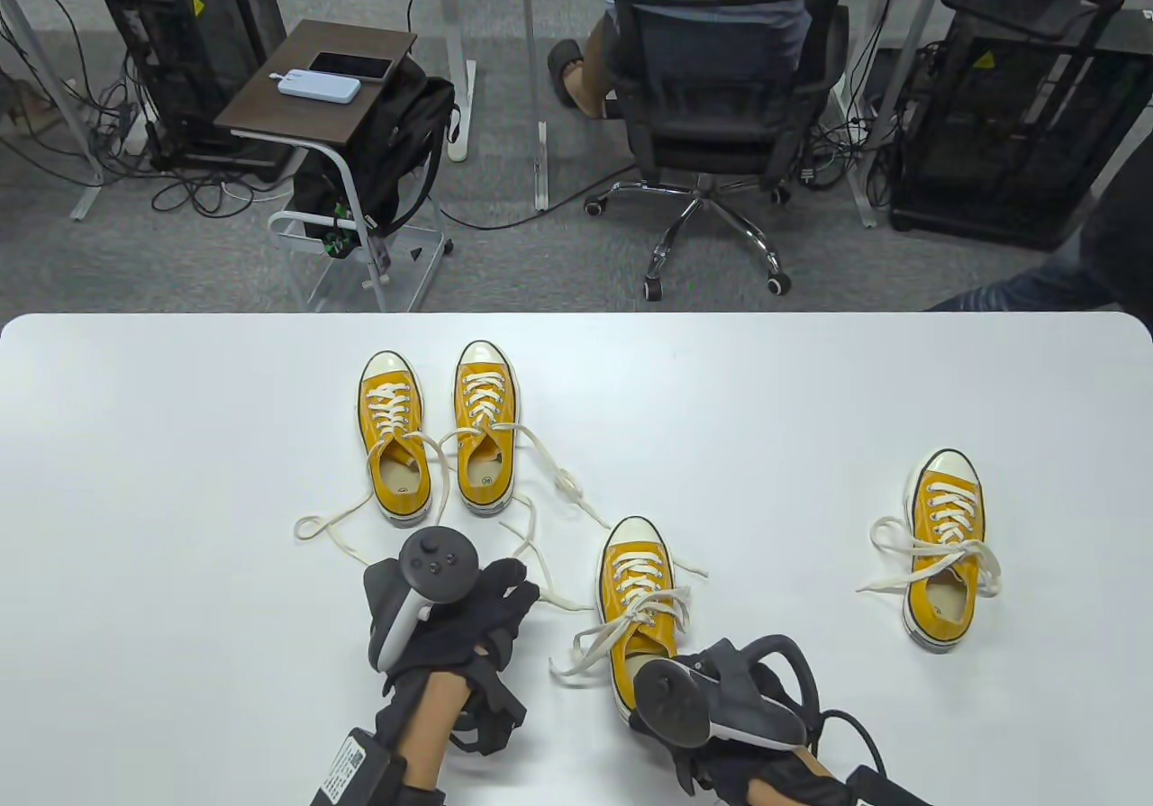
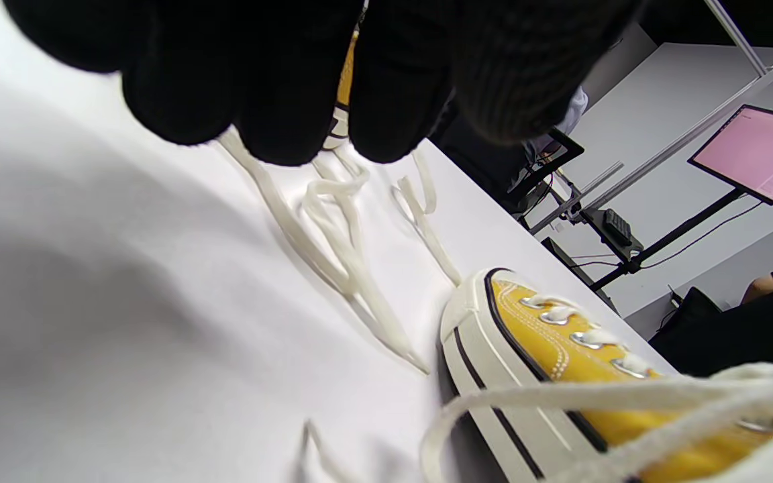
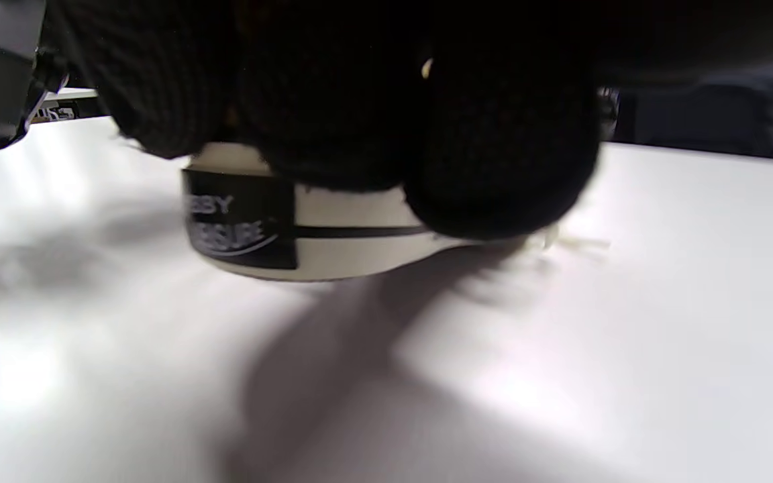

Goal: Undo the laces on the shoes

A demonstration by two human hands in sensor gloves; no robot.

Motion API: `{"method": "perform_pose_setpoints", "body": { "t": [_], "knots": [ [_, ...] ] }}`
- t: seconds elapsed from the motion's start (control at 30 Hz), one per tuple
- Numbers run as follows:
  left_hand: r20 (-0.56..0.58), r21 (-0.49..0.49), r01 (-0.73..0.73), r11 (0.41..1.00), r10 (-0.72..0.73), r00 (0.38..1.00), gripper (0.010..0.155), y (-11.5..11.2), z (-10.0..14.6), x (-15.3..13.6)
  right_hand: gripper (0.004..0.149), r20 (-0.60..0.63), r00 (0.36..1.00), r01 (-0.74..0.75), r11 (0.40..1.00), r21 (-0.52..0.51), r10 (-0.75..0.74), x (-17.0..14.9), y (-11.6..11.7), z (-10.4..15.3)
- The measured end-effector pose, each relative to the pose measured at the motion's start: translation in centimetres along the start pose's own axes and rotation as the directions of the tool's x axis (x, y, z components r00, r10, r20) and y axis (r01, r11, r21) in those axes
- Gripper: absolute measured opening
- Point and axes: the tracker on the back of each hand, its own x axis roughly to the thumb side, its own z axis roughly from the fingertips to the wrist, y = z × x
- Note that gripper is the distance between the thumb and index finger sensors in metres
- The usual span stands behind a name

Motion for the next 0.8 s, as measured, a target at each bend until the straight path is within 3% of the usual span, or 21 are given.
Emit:
{"method": "perform_pose_setpoints", "body": {
  "t": [0.4, 0.5, 0.63, 0.8],
  "knots": [
    [0.008, -0.049, 0.077, 0.996, -0.077, 0.997, 0.061, -1.3, -0.1, 0.8, 0.047, 0.026, 0.999, -0.028, 0.986, 0.165, 0.024, 0.1, 3.4, -0.3],
    [0.017, -0.057, 0.088, 0.994, -0.087, 0.996, 0.061, -1.7, 0.0, 1.2, 0.052, 0.019, 0.999, 0.033, 0.985, 0.169, -0.037, -0.4, 3.1, -0.1],
    [0.059, -0.053, 0.112, 0.992, -0.109, 0.992, 0.061, -2.1, 0.5, 2.2, 0.058, 0.010, 0.995, 0.099, 0.990, 0.101, -0.100, -1.4, 1.4, 0.7],
    [0.161, -0.060, 0.093, 0.994, -0.082, 0.984, 0.063, -3.0, 1.2, 3.7, 0.042, -0.075, 0.968, 0.245, 0.969, 0.044, -0.241, -4.2, -0.4, 1.0]
  ]
}}
